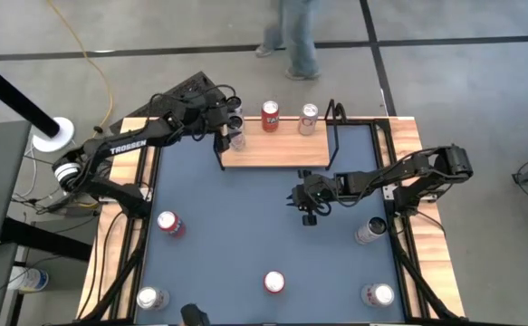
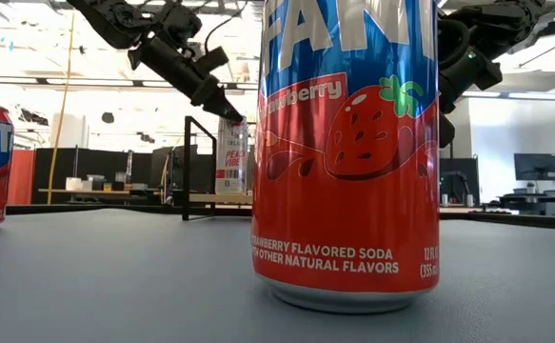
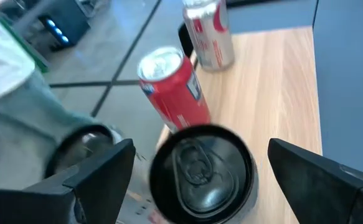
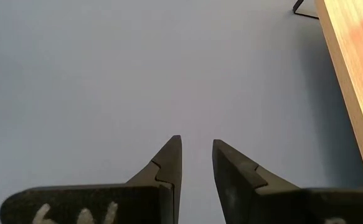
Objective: Place canned beverage on shelf
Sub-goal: Put the left white-pink soda can on the shelf aligned with the other white-pink soda can
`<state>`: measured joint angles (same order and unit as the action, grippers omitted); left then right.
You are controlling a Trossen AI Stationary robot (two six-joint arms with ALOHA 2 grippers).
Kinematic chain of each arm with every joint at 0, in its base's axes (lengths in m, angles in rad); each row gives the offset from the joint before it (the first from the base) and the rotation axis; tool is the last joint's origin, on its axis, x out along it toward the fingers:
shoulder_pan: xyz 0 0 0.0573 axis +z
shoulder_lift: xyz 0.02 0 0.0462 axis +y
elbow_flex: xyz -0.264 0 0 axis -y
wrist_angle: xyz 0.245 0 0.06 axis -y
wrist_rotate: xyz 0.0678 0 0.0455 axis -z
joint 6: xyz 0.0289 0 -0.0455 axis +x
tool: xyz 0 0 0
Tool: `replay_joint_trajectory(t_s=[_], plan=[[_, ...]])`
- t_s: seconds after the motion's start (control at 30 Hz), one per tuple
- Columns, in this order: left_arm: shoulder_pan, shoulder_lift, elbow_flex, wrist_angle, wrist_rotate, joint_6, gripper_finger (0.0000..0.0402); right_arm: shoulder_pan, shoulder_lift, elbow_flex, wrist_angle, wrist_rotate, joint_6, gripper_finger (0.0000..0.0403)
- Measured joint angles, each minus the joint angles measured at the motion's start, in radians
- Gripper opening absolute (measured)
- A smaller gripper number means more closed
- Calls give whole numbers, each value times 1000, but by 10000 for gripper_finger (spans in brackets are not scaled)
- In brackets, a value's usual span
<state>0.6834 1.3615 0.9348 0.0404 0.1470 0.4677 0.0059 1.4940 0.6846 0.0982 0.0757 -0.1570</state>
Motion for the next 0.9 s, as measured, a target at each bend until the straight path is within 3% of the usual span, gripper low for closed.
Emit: replay_joint_trajectory(t_s=[0.27, 0.43, 0.63, 0.8, 0.9], plan=[[0, -97, 0, -5, -24, -12, 357, 0, 0, 0, 0, 0, 0, 97], [-2, -145, 1, -96, -39, -20, 357, 0, 0, 0, 0, 0, 0, 97], [-37, -138, 1, -154, -158, -23, 357, 0, 0, 0, 11, 0, 0, 97], [-64, -133, 2, -97, -242, -140, 357, 0, 0, 0, 11, 0, 0, 97], [-72, -133, 2, -101, -252, -287, 357, 0, 0, 0, 11, 0, 0, 97]])
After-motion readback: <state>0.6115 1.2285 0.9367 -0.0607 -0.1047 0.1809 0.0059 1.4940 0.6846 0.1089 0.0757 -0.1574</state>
